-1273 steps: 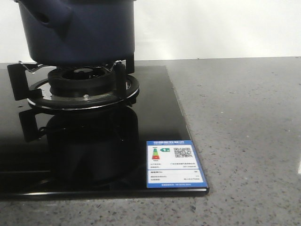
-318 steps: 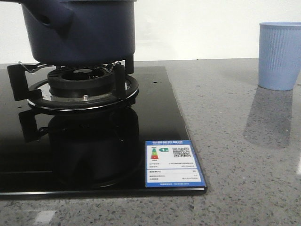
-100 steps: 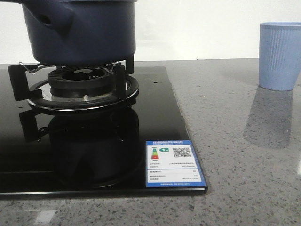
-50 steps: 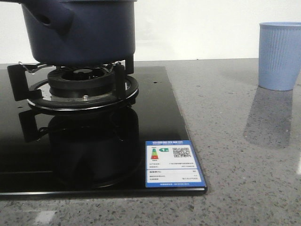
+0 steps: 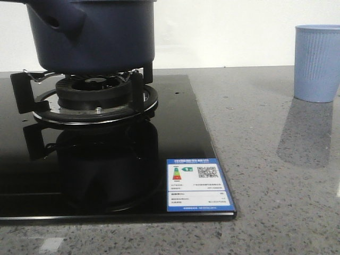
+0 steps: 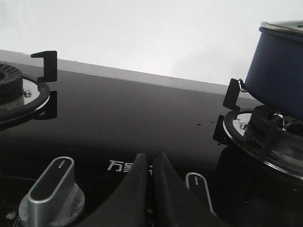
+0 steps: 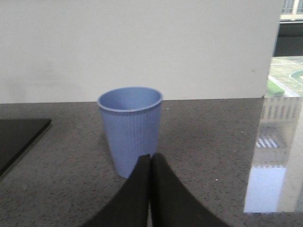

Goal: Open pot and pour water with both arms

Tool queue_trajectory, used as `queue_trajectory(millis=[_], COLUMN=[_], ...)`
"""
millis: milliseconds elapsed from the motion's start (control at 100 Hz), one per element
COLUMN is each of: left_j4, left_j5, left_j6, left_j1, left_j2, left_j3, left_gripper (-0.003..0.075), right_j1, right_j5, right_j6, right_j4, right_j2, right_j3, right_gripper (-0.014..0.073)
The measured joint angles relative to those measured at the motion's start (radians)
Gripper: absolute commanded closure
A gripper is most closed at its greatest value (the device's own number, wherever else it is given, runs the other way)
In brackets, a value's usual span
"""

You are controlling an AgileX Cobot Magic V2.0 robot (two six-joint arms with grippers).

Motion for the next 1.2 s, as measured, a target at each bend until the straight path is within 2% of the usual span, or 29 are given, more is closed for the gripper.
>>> queue_trajectory(millis=[50,110,150,200,270,470,720,1200], left_j4=[0.000,0.000,0.000,0.000,0.000,0.000,0.000,0.000], left_j5=[0.000,0.000,0.000,0.000,0.000,0.000,0.000,0.000], left_j6=[0.000,-0.001,-0.001,-0.001,-0.001,-0.001,-0.001,-0.002], left_j1=[0.000,0.000,0.000,0.000,0.000,0.000,0.000,0.000], left_j2=[0.000,0.000,0.000,0.000,0.000,0.000,0.000,0.000], left_j3=[0.000,0.000,0.000,0.000,0.000,0.000,0.000,0.000], left_gripper=[0.0739,0.0739,0.0739,0.0739,0.0739,0.0739,0.0739,0.0739], right_j1=[0.015,0.035,0.043,0.051,0.058,0.058,0.051,0.033], right_j5=[0.030,0.071,0.101,0.120,0.124,0.134,0.242,0.305], right_j6=[-0.185,-0.425,-0.539,-0.671,-0.752,-0.794,-0.794,-0.792], right_j4=[0.199,0.389,0.505,0.594,0.656,0.731,0.742,0.723], right_j2=[-0.002,-0.010,-0.022,-0.042,-0.085,-0.258,-0.398,-0.418], right_j3=[0.000,0.000,0.000,0.009,0.042,0.194,0.196,0.196], right_gripper=[0.0660,0.0660,0.0660,0.0660,0.0660,0.0660,0.0660,0.0660])
